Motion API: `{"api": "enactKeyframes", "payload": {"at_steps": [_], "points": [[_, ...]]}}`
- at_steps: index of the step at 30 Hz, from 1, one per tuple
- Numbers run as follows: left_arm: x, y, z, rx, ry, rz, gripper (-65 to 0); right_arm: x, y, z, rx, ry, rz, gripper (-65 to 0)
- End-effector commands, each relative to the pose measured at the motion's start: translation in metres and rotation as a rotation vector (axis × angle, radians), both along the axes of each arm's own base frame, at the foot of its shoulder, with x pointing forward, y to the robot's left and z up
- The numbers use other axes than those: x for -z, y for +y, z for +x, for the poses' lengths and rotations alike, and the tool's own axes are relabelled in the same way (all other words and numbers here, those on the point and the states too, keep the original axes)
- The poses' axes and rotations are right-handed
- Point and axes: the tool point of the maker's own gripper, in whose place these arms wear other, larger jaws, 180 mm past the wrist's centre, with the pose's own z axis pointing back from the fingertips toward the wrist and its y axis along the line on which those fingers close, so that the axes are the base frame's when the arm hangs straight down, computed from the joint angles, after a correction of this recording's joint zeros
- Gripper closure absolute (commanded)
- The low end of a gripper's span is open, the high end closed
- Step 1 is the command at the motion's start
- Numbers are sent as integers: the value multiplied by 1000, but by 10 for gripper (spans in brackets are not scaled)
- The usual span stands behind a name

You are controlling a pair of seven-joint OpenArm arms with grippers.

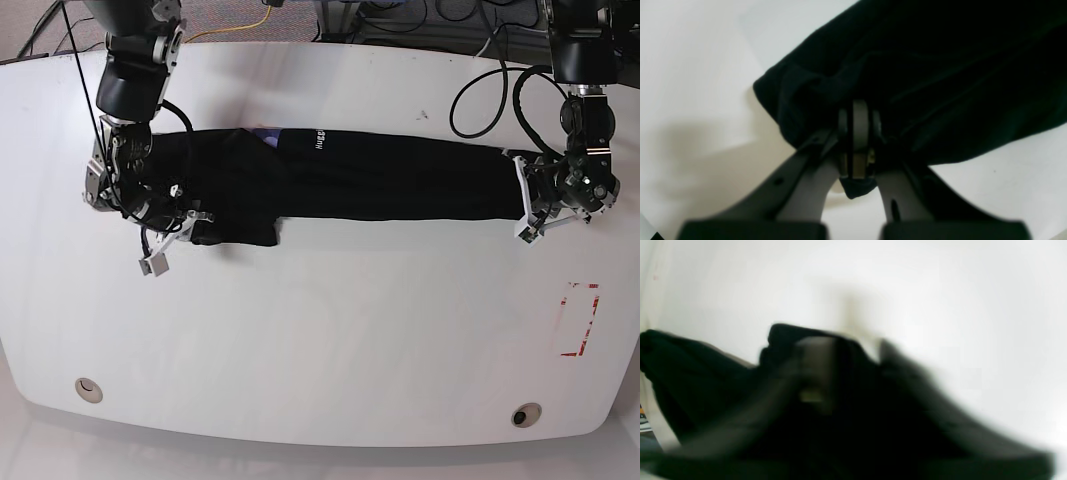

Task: Layout the t-shirt on the table in an organized manner, then fold the t-shirt properly
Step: 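Regrasp the strip end with the right gripper and pull it taut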

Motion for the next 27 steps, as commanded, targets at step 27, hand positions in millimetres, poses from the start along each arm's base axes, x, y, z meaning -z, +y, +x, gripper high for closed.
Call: {"api": "enactKeyframes", "payload": {"at_steps": [27], "points": [[5, 0, -7, 8, 35, 4, 0, -119, -4, -12, -134, -241, -99, 0]]}}
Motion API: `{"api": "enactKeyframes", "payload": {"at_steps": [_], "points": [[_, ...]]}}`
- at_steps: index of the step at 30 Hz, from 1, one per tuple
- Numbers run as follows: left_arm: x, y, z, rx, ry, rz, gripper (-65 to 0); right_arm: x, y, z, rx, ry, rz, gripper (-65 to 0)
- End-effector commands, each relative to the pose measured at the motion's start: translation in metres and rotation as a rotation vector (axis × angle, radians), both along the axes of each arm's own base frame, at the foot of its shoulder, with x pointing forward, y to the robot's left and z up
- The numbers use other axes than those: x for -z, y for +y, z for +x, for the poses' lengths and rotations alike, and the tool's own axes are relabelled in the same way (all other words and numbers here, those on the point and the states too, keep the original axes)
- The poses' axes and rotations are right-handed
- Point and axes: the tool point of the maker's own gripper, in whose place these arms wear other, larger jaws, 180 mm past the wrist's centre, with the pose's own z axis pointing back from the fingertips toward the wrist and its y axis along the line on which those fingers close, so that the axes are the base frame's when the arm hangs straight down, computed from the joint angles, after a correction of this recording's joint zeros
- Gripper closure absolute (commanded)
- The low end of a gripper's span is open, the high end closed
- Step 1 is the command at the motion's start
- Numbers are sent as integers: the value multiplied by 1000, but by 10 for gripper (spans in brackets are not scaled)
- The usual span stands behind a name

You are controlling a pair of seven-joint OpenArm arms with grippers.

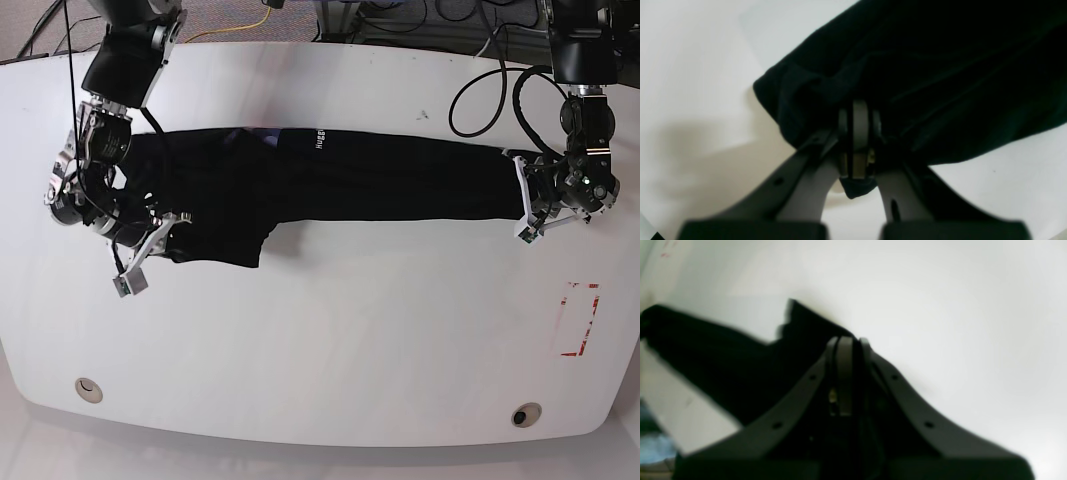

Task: Layout the t-shirt on the table in an organized manner, then fold the t-shirt properly
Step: 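Regrasp the strip end with the right gripper and pull it taut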

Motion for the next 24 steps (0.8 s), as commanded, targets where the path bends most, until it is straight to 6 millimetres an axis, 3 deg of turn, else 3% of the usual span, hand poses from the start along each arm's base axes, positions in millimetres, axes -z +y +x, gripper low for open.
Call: {"api": "enactKeyframes", "payload": {"at_steps": [1, 14, 19, 24], "points": [[5, -1, -7, 8, 34, 4, 0, -23, 3, -2, -18, -73, 27, 0], [5, -1, -7, 8, 34, 4, 0, -14, 32, -76, -101, -28, 126, 0], [5, -1, -7, 8, 34, 4, 0, -8, 37, -94, -110, 2, 144, -2], [5, -1, -7, 8, 34, 4, 0, 0, 34, -99, -99, 27, 125, -19]]}}
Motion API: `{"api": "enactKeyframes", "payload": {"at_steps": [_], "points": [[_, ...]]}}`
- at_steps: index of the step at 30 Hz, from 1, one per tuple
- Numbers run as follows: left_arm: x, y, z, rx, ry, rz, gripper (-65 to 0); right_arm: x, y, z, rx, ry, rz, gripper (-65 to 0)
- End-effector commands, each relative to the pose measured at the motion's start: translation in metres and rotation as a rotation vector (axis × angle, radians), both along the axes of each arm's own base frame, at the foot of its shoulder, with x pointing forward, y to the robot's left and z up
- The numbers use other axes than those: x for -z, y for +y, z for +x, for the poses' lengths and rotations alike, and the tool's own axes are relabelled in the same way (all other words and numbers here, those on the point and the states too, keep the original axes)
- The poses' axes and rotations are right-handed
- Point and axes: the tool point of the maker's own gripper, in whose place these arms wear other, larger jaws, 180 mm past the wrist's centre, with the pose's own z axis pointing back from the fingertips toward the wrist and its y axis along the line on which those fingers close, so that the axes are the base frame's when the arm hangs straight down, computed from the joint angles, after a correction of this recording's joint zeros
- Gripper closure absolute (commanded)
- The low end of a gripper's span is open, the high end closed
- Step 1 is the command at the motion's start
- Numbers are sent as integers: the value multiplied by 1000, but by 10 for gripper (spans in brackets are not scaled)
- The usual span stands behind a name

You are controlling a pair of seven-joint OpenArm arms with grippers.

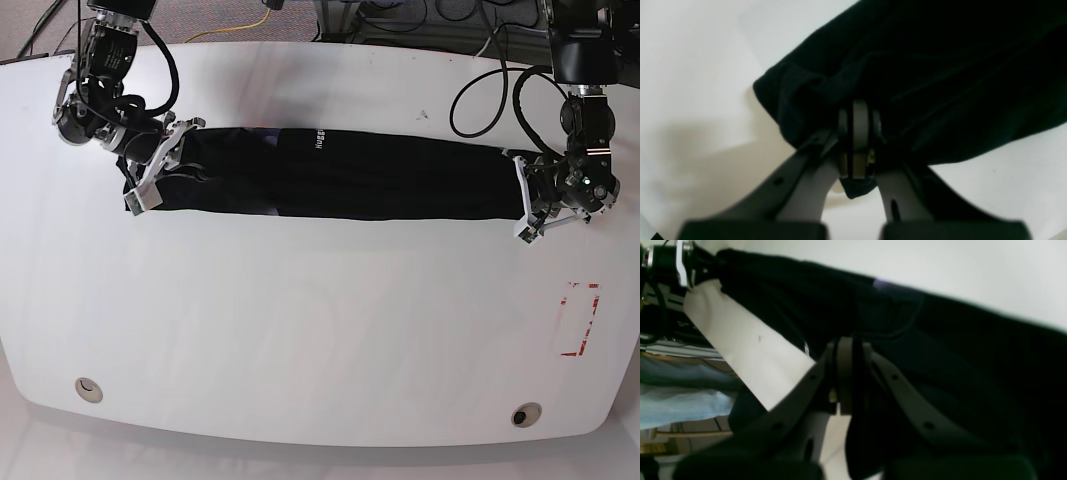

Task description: Layout the t-shirt on the table in an organized manner, then fold the t-shirt properly

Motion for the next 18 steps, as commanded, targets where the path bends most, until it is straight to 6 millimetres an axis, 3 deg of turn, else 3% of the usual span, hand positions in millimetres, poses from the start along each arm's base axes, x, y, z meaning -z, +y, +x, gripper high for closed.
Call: {"api": "enactKeyframes", "payload": {"at_steps": [1, 4, 10, 13, 18], "points": [[5, -1, -7, 9, 33, 3, 0, -9, -4, 7, 10, -43, -11, -33], [5, -1, -8, 9, 34, 3, 0, -3, -9, 6, 14, -29, -48, -143], [10, -1, -15, 9, 51, 3, 0, 6, -19, 8, 38, -19, -123, -522], [10, -1, -16, 10, 53, 3, 0, 7, -24, 8, 39, -16, -150, -644], [11, -1, -16, 10, 55, 3, 0, -7, -33, 7, 21, -55, -203, -621]]}}
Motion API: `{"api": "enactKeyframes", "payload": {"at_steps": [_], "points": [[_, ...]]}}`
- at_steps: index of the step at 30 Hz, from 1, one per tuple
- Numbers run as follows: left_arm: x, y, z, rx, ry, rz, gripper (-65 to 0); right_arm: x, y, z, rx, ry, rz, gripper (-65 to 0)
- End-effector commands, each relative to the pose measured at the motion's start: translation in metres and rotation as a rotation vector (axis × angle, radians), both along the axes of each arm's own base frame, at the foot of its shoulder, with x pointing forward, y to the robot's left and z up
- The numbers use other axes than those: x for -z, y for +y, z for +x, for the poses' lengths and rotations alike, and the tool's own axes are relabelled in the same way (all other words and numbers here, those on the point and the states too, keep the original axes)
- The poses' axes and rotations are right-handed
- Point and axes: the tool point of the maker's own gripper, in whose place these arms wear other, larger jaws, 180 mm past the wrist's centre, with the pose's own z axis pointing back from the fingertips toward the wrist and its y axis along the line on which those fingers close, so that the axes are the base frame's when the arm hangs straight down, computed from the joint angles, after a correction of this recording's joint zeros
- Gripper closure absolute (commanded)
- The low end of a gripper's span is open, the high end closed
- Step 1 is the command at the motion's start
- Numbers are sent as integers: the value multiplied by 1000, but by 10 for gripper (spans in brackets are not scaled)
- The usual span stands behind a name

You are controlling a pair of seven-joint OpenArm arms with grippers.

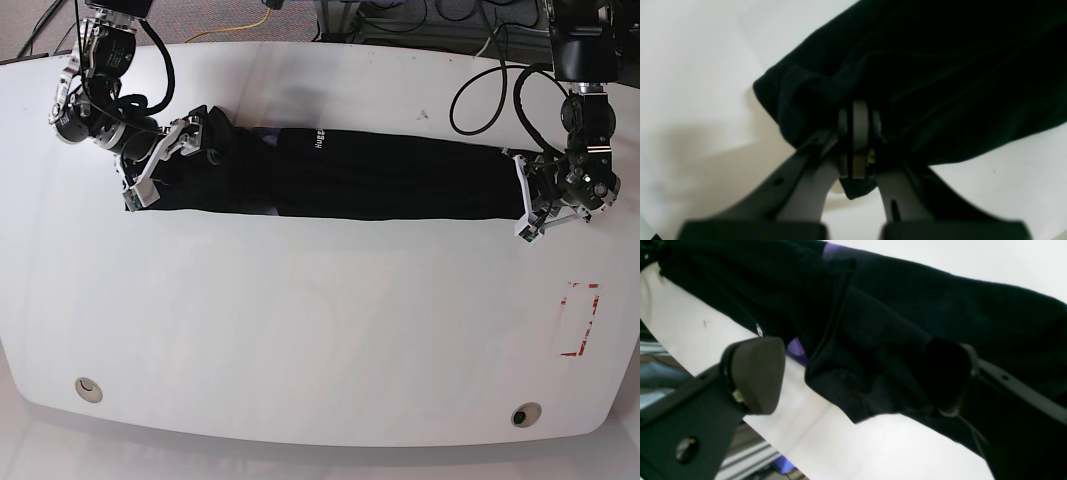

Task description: Layout the t-shirt on the table in an organized manner, then fold the t-shirt properly

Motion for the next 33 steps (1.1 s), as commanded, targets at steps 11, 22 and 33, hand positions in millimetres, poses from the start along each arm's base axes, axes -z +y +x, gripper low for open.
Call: {"api": "enactKeyframes", "payload": {"at_steps": [11, 22, 33], "points": [[8, 1, -13, 9, 58, 15, 0, -51, -7, 0, -9, -164, -4, -504], [6, 1, -12, 9, 50, 15, -1, -33, 32, 11, -29, -150, 32, -78], [6, 1, -11, 9, 48, 16, -3, 24, 48, 22, -10, -72, 35, -16]]}}
